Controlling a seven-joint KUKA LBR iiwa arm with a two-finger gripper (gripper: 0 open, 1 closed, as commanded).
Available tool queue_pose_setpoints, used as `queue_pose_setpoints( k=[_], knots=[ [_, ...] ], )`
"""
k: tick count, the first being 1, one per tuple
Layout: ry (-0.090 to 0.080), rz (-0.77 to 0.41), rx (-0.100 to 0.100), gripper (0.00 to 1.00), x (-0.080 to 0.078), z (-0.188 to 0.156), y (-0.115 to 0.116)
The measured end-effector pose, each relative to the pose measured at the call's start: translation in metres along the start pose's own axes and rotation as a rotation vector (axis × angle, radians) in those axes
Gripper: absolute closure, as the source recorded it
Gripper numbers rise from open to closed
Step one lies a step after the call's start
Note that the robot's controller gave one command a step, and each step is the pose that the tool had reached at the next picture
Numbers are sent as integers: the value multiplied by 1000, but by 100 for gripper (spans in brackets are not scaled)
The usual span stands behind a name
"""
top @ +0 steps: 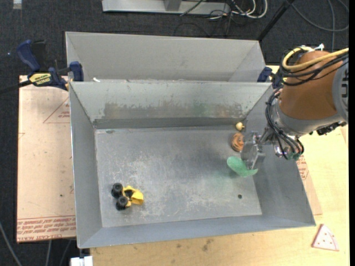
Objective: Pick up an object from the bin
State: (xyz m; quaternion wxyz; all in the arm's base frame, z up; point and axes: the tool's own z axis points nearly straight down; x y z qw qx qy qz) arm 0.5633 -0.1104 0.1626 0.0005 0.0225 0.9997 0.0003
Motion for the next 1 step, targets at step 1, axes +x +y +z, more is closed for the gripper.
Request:
queue_pose_setpoints(
  k=[1],
  knots=[
    [-1,-1,0,100,2,-3,0]
  ],
)
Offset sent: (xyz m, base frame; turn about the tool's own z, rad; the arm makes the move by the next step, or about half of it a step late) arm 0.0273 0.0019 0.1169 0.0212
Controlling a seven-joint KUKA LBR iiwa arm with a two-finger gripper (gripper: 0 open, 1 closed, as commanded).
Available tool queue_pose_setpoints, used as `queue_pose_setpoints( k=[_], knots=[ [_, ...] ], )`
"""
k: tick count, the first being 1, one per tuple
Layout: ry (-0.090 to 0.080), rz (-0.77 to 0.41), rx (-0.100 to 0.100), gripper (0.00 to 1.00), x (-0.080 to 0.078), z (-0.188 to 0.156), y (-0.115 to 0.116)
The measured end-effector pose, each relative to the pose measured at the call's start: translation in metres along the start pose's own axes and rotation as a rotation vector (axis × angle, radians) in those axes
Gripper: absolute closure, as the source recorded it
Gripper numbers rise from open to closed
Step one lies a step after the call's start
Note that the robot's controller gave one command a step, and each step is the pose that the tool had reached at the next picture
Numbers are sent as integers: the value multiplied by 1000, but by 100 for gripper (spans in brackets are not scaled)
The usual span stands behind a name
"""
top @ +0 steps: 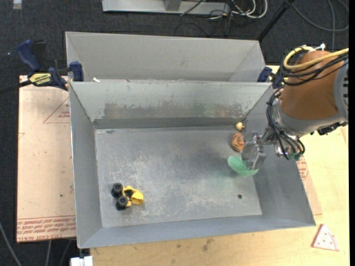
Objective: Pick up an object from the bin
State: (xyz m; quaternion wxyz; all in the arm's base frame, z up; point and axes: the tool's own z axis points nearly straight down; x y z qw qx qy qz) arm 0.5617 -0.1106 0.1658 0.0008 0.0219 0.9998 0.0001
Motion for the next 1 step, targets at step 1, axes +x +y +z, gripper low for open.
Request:
queue_pose_setpoints(
  k=[1],
  knots=[
    [5,6,-1,100,-5,-47,2]
  ],
)
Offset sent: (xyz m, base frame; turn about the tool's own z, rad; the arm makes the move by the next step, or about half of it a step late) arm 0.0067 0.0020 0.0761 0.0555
